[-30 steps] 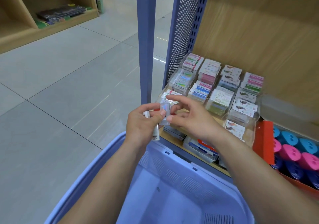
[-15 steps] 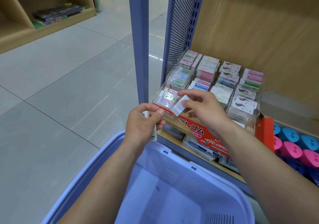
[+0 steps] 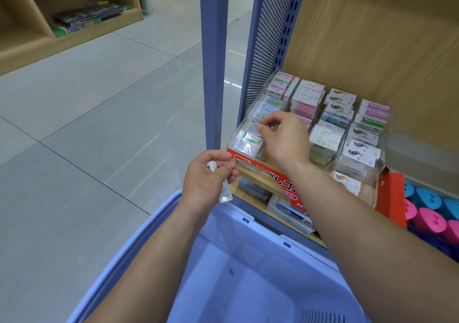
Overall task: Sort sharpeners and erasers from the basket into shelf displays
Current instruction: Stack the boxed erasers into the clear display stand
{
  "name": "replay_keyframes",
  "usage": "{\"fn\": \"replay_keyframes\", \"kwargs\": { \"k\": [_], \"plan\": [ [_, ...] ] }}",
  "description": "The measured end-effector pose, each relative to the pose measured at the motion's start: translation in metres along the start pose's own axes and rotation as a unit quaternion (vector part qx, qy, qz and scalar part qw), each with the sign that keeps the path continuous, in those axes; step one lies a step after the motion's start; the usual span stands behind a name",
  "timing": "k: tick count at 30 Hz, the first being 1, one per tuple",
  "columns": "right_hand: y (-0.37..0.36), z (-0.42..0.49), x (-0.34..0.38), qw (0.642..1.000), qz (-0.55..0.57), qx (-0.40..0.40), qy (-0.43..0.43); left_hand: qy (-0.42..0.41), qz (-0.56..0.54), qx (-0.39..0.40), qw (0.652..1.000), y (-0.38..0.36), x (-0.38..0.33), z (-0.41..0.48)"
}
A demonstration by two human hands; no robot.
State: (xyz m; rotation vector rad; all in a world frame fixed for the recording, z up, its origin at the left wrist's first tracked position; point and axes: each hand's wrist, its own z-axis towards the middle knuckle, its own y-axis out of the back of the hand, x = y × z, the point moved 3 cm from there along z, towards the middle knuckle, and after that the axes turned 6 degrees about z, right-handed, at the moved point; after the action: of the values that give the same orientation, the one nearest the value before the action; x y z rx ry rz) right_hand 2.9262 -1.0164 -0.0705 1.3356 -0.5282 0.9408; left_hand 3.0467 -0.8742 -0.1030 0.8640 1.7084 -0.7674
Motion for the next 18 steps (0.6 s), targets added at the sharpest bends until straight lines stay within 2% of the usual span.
{"fn": "replay_keyframes", "kwargs": {
  "k": [5, 10, 16, 18],
  "plan": [
    [-0.002, -0.001, 0.012, 0.988, -0.143, 0.023, 0.055, 0.000, -0.019, 0.006, 1.000, -0.001, -0.007, -0.005],
    [0.001, 0.001, 0.017, 0.976, -0.203, 0.044, 0.069, 0.005, -0.048, 0.010, 0.999, -0.009, -0.017, -0.011],
    [0.009, 0.001, 0.007, 0.970, -0.175, 0.146, 0.080, 0.004, -0.067, -0.006, 0.998, -0.011, -0.020, -0.016],
    [0.021, -0.014, 0.003, 0.980, -0.125, 0.137, 0.078, 0.000, -0.082, -0.012, 0.997, -0.013, -0.023, -0.017]
  ]
}}
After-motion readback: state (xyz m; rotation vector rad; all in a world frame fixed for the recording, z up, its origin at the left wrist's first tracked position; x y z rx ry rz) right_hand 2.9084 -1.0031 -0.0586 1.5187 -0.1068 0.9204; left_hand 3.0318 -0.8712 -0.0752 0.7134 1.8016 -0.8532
